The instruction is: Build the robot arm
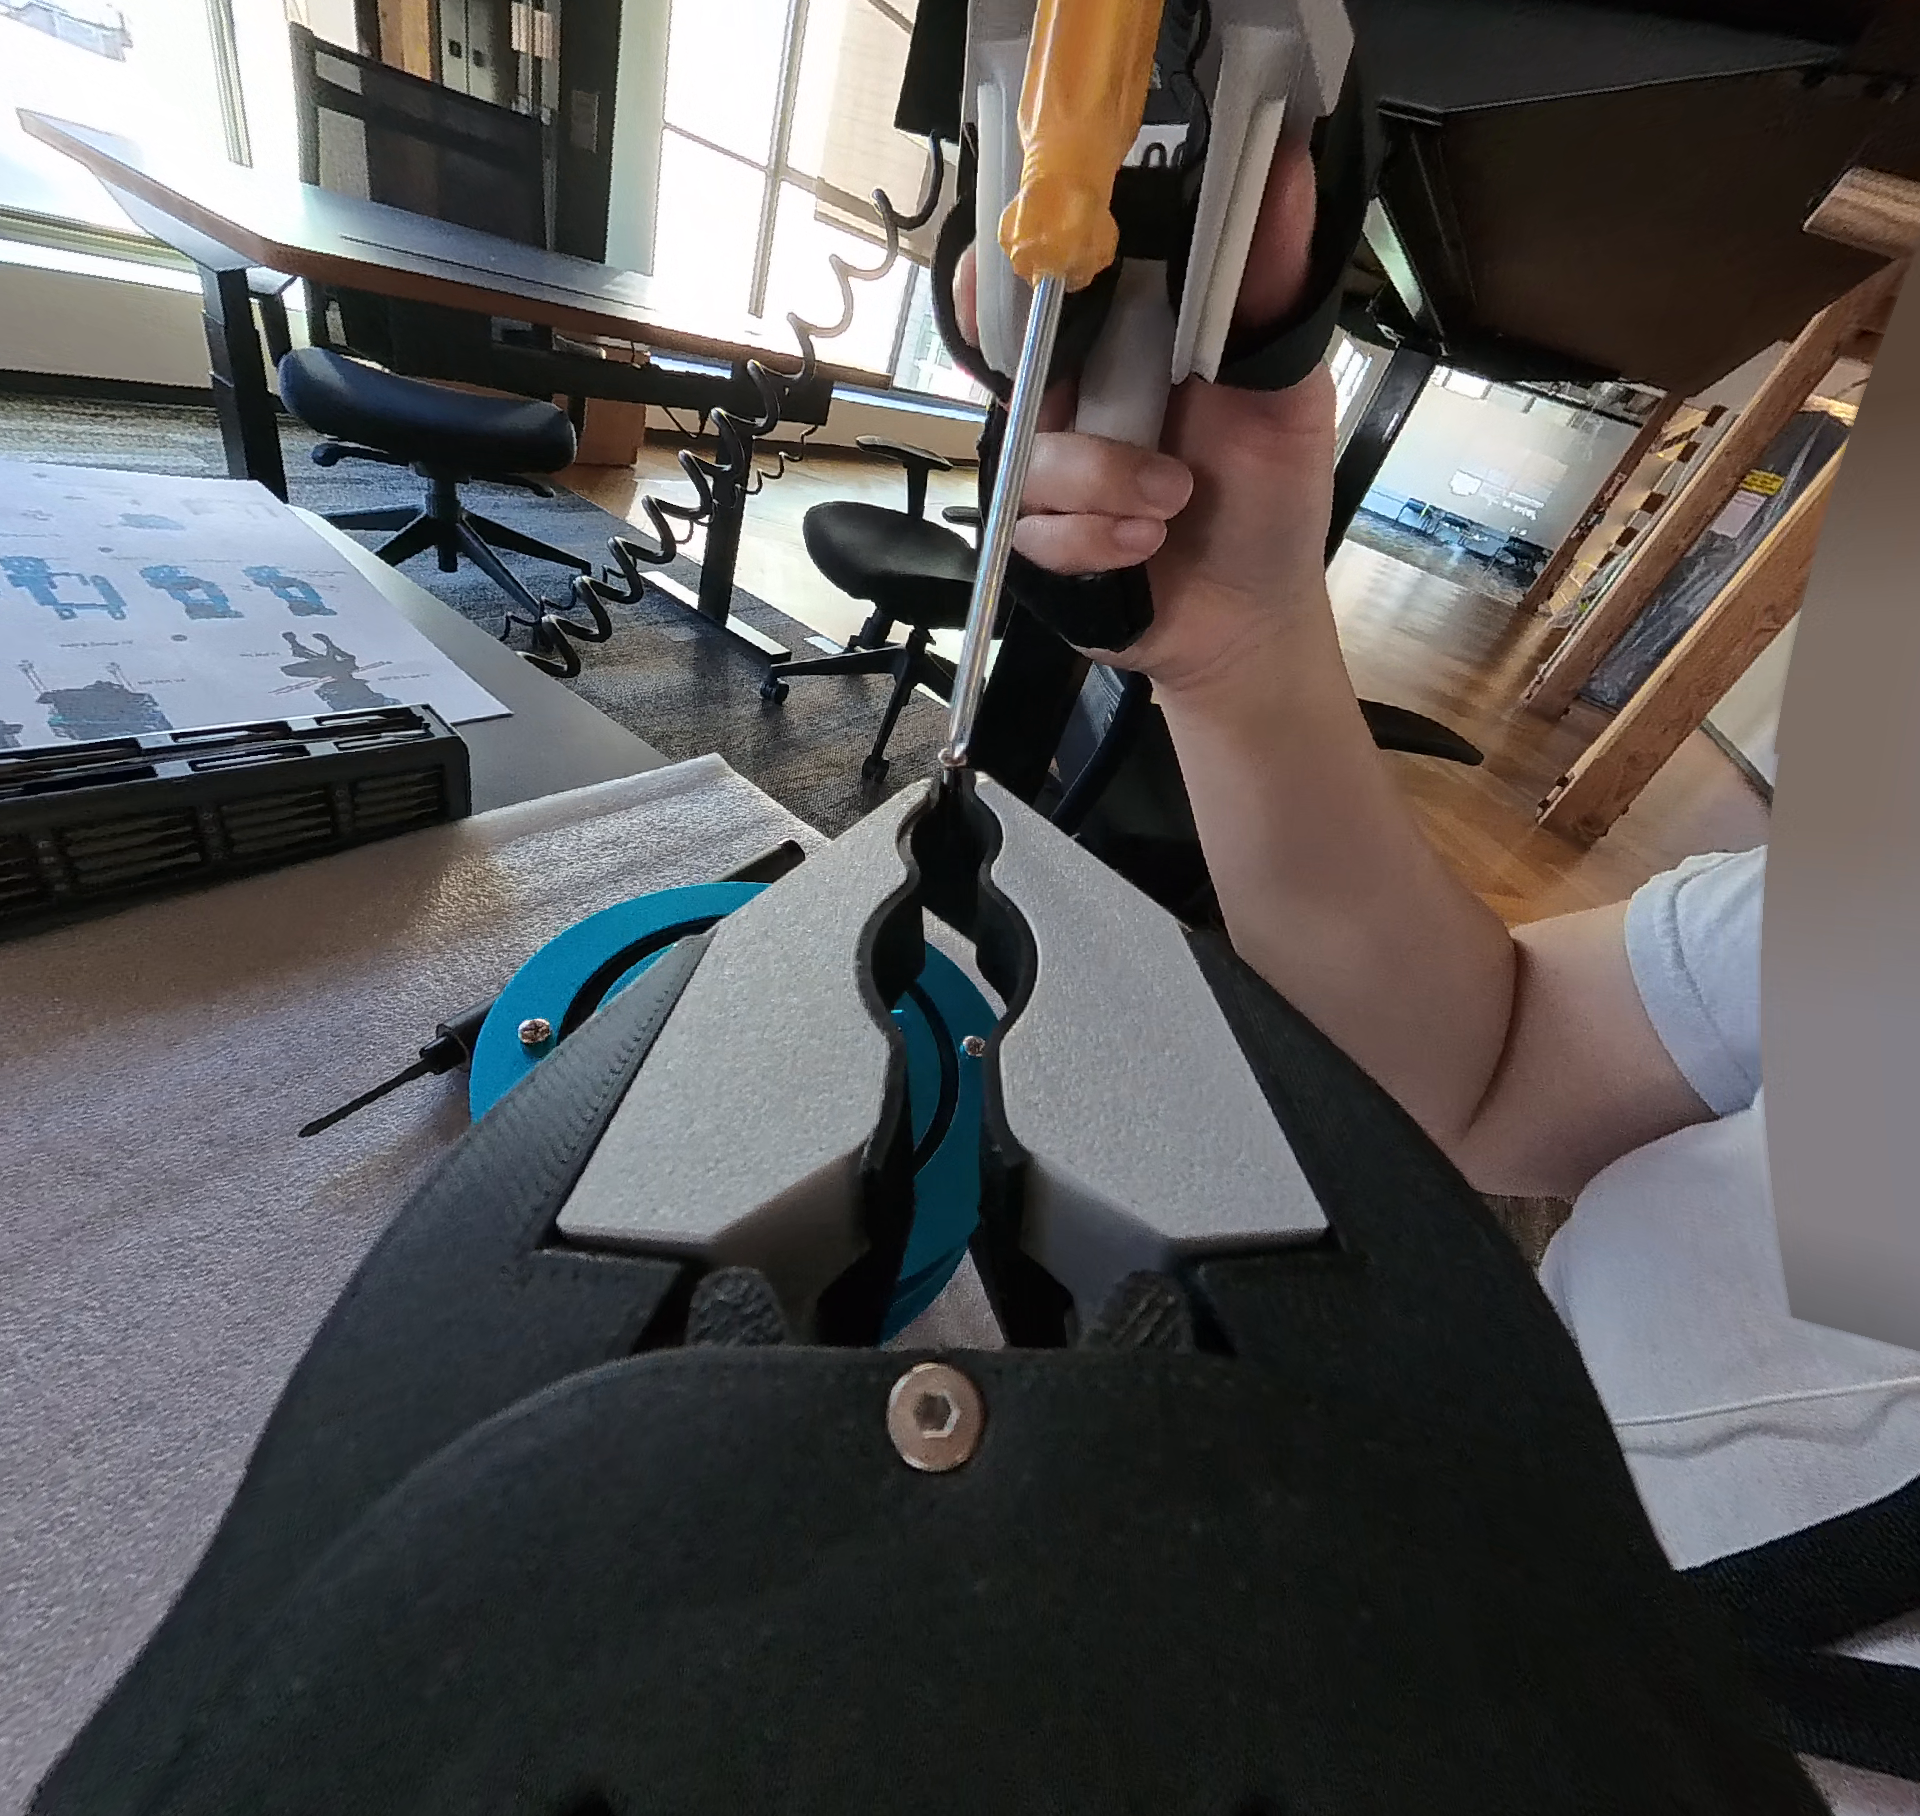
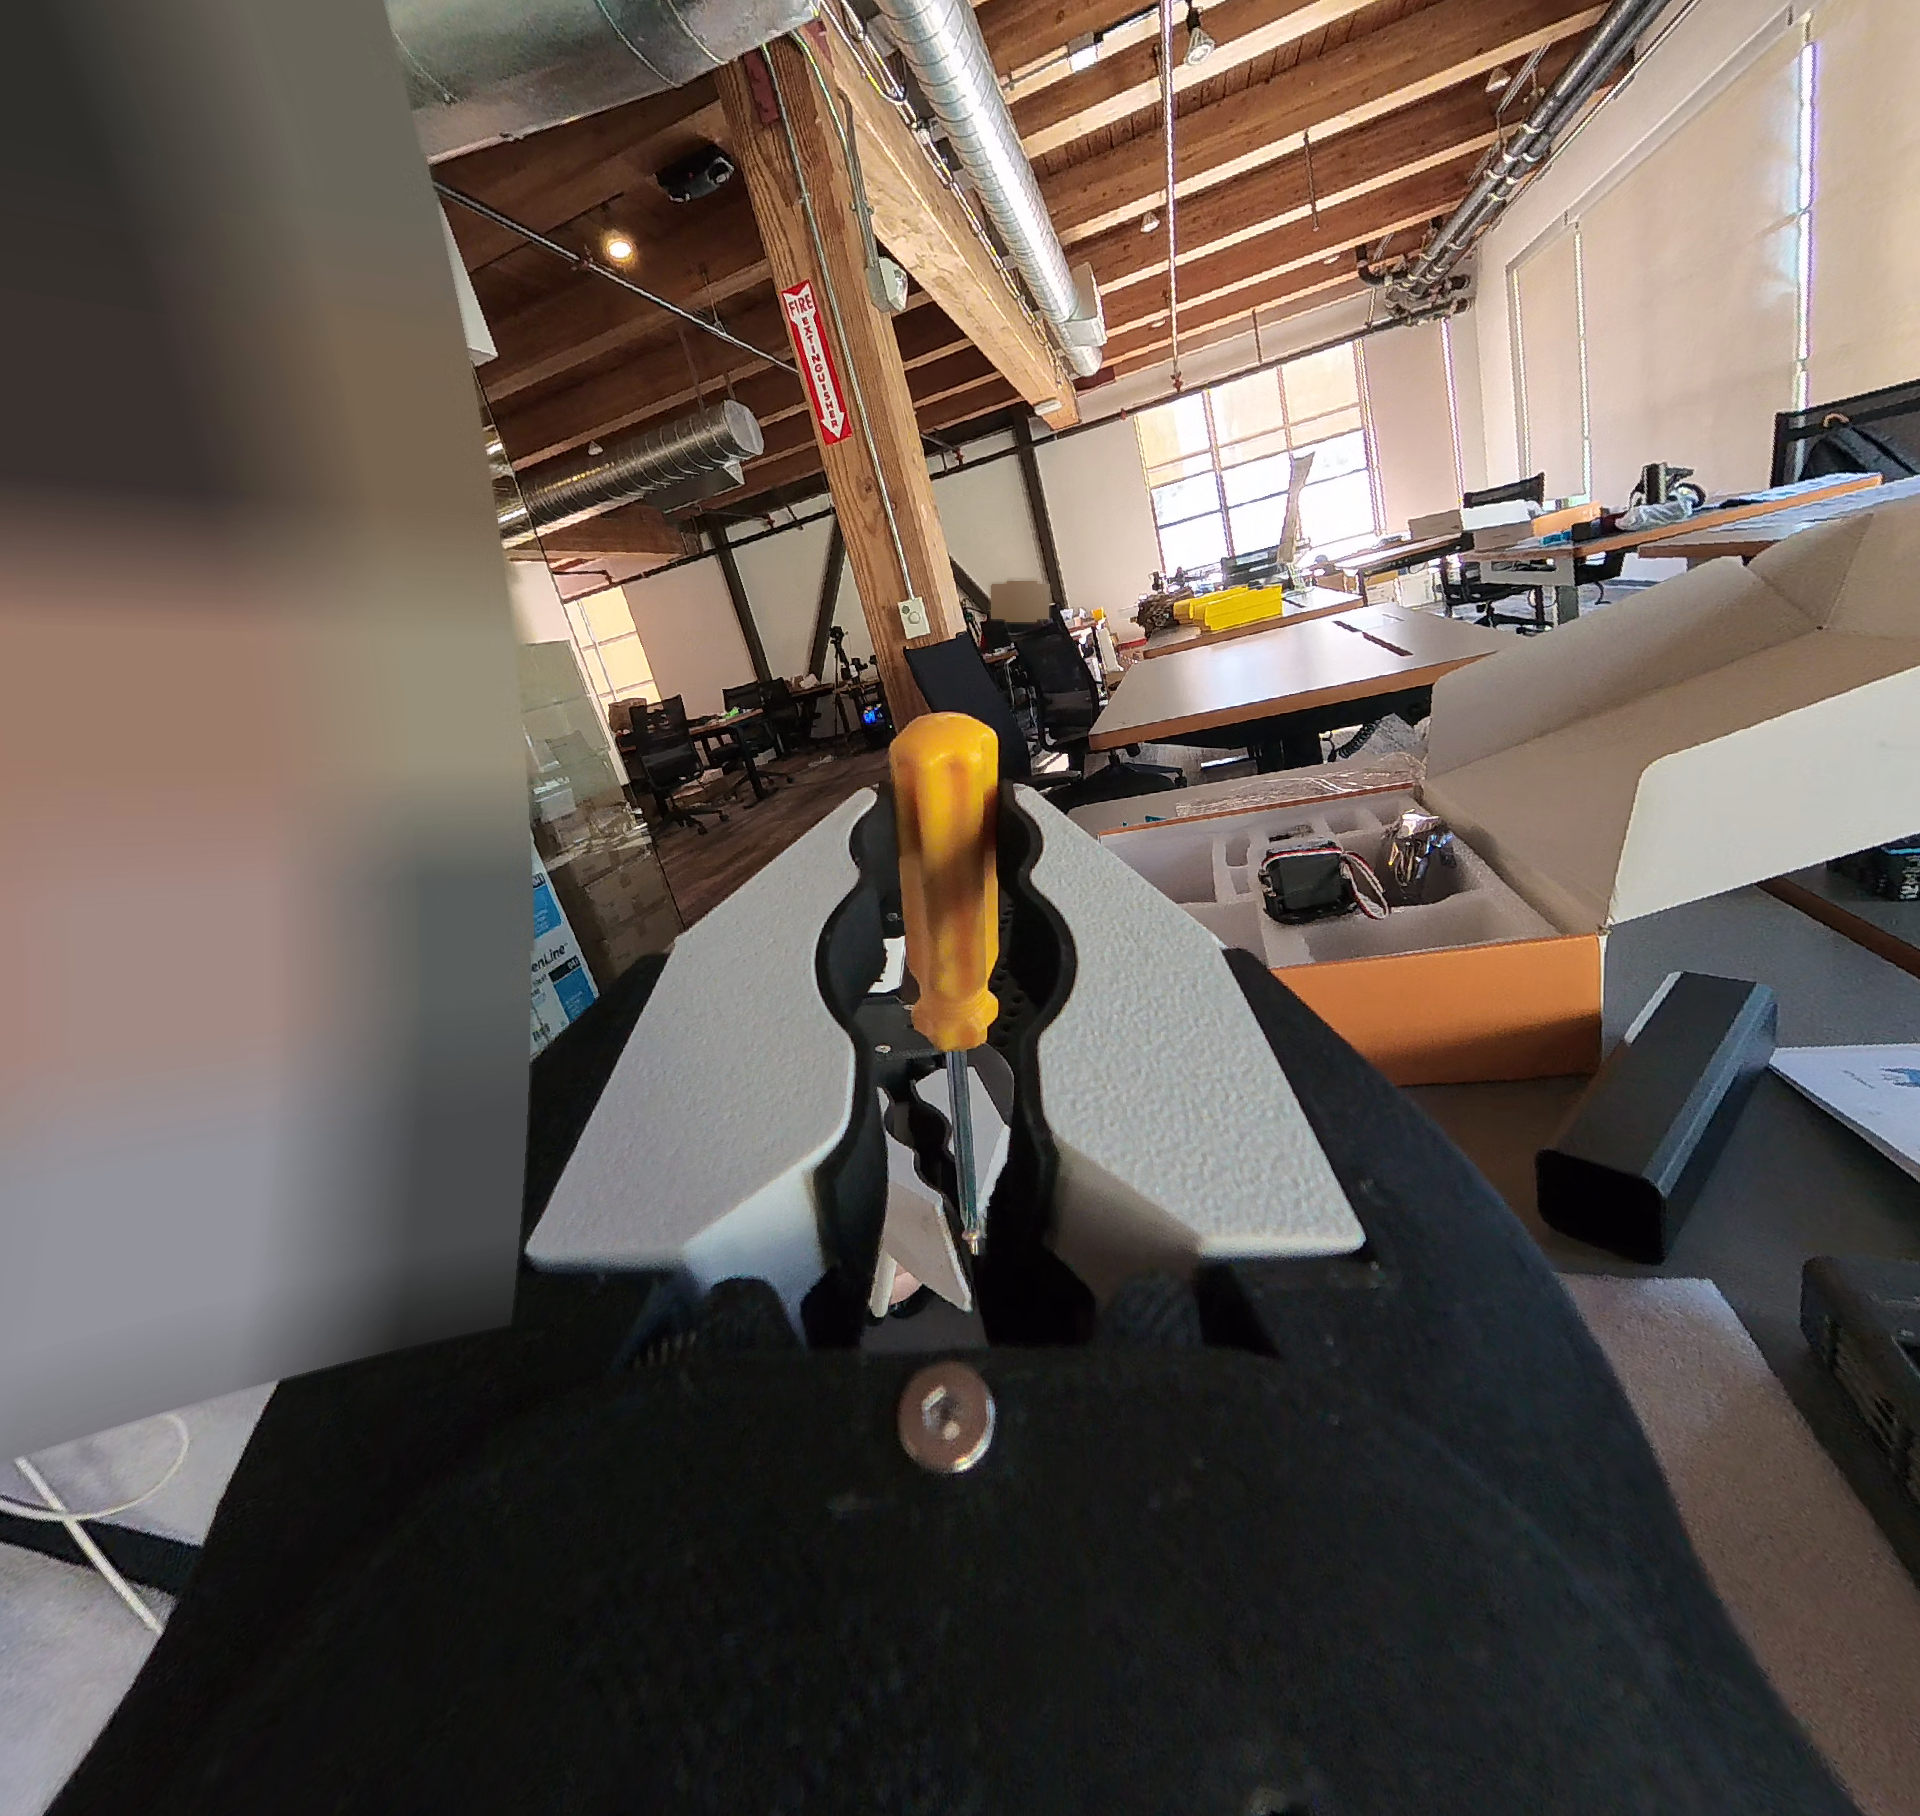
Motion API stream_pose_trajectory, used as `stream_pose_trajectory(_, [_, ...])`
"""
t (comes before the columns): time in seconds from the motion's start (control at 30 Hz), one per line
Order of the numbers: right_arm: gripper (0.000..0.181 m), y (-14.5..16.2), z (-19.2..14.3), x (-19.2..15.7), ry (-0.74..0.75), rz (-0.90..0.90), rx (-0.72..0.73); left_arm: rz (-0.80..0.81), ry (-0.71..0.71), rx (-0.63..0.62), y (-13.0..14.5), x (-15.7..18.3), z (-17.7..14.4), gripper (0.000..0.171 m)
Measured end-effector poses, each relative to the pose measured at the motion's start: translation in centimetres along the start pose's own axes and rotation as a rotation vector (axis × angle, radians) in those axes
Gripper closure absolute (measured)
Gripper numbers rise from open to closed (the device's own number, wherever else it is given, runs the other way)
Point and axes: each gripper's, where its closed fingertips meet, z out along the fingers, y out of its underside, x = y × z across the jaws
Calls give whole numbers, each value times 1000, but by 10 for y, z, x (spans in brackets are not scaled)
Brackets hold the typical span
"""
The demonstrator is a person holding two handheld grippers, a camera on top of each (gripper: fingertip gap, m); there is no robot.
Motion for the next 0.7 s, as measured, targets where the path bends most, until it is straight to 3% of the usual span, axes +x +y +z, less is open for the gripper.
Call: stream_pose_trajectory(0.7, [165, 6, 4, -5, -18, 21, -63, 70, -12, -119, 11, 6, -1, 171])
